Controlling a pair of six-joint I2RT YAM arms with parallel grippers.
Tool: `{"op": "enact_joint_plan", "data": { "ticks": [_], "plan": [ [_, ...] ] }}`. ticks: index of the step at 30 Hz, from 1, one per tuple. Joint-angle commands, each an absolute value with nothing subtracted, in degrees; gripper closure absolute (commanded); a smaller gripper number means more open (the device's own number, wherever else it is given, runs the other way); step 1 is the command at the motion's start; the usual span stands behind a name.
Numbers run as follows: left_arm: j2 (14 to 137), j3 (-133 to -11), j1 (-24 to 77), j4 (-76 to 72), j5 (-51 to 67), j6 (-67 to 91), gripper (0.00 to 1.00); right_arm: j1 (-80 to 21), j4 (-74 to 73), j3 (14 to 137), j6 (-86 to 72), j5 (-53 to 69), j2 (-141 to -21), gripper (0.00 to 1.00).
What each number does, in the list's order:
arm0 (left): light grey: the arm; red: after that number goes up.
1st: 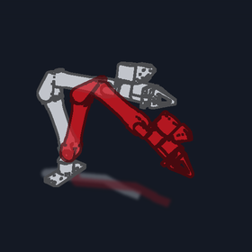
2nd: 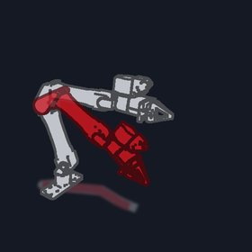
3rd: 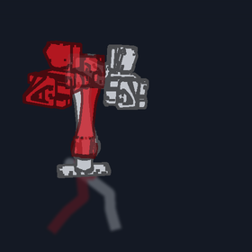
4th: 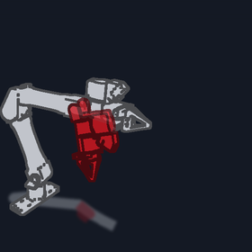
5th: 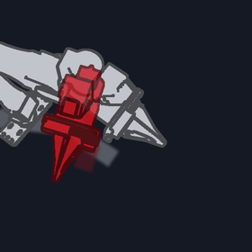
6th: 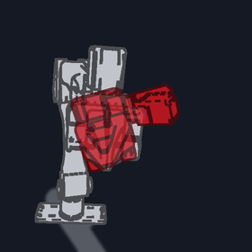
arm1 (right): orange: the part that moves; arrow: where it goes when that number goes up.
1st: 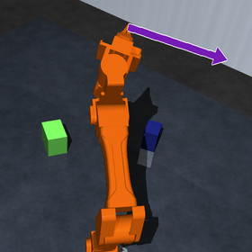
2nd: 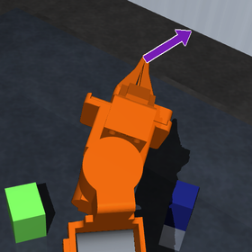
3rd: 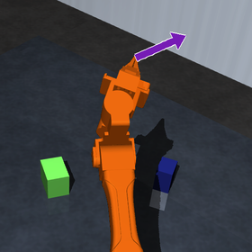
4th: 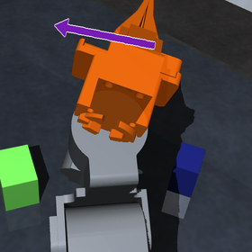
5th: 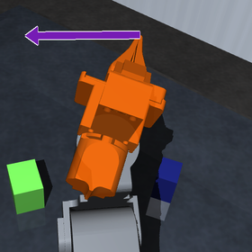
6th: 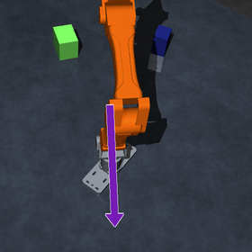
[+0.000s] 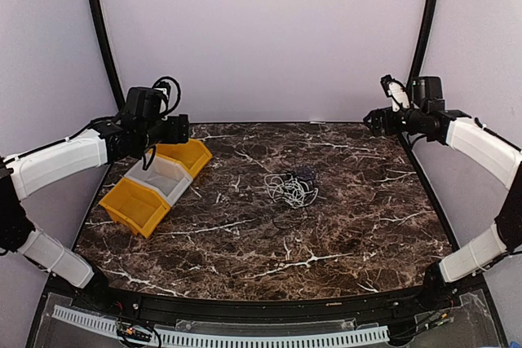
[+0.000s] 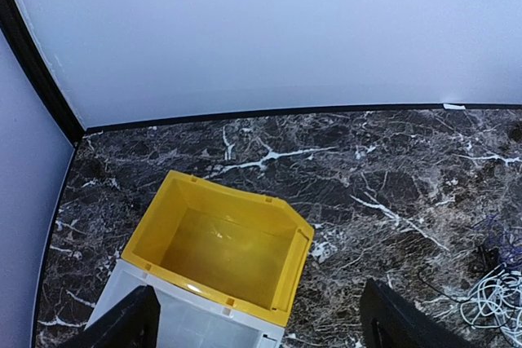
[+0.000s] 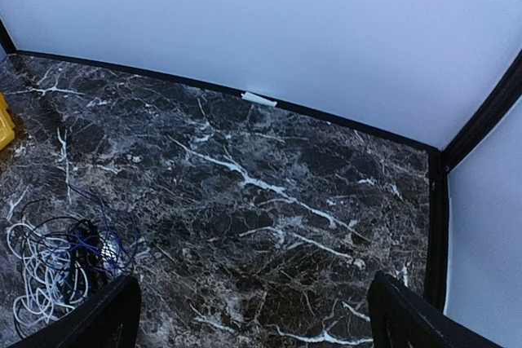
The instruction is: Untangle the cables
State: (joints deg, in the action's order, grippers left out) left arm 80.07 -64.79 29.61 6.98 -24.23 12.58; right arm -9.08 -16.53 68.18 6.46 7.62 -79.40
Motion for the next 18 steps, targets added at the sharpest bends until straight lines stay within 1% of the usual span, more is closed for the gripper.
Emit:
{"op": "enact_joint_plan", "data": {
  "ticks": [1, 6, 9, 18],
  "plan": [
    [80.66, -62.09, 26.73, 5.66, -21.97, 12.53, 0.12, -6.68, -7.51, 60.71, 4.96, 7.39, -76.43, 0.01],
    [84.79, -62.36, 23.83, 9.15, -21.85, 14.49, 0.11, -4.25, -2.77, 51.64, 10.07, 11.24, -74.6, 0.01],
    [87.35, -63.28, 22.5, 11.1, -23.19, 16.37, 0.11, -3.23, -0.74, 48.18, 12.09, 13.52, -73.78, 0.02],
    [93.52, -64.19, 18.6, 16.02, -23.3, 24.93, 0.15, -1.68, 5.19, 39.95, 16.33, 19.99, -70.17, 0.02]
  ]
}}
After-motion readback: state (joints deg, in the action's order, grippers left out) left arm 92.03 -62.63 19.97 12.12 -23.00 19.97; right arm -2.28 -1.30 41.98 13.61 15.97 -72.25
